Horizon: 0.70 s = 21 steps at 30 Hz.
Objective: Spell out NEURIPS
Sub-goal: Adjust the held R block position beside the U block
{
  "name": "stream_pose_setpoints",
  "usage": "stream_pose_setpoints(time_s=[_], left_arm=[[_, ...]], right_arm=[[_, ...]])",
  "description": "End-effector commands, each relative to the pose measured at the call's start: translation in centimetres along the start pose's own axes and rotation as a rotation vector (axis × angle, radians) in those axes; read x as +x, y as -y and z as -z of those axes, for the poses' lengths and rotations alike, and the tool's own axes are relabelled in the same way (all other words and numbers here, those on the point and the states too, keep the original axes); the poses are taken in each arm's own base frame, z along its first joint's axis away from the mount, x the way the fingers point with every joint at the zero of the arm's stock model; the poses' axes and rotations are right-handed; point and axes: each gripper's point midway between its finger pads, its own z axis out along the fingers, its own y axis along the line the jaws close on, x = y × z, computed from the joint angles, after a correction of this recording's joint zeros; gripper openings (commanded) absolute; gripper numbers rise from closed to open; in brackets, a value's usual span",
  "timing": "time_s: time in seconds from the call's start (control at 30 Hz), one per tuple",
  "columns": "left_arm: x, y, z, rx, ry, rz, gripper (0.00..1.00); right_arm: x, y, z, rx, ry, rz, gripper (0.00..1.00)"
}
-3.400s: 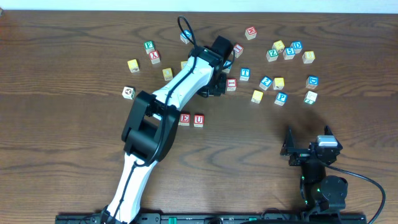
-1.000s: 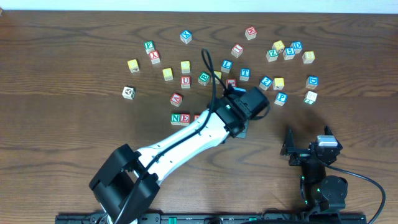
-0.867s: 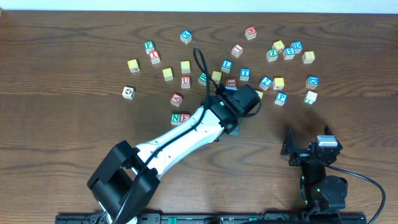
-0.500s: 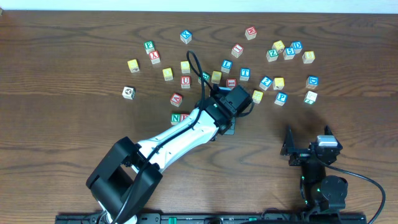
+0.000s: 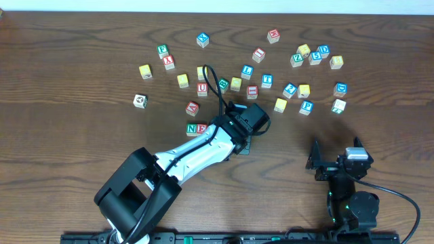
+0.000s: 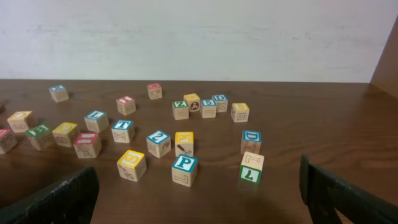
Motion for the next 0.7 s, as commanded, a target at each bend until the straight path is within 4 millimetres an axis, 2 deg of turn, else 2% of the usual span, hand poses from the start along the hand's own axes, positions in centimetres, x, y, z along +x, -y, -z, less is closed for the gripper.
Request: stream_pose_setpoints(time_s=[0.0,0.23,0.53,0.67], left_arm=[[0.0,-0.2,-0.6,-0.011,0.003,-0.026,0.08],[-0.5,0.0,-0.6,0.002,0.022,-0.028,0.07],[-1.0,-1.0,-0.9,0.035,-0.011,0.023,0.08],[-0.9,-0.6,-0.9,0.064,-0.022,-0.015,0.07]], right_arm=[[0.1,0.1,0.0,0.005,-0.004,0.008,0.99],[0.1,0.1,0.0,0.005,-0.004,0.008,0.99],[0.1,0.1,0.0,0.005,-0.004,0.008,0.99],[0.1,0.1,0.0,0.005,-0.004,0.008,0.99]])
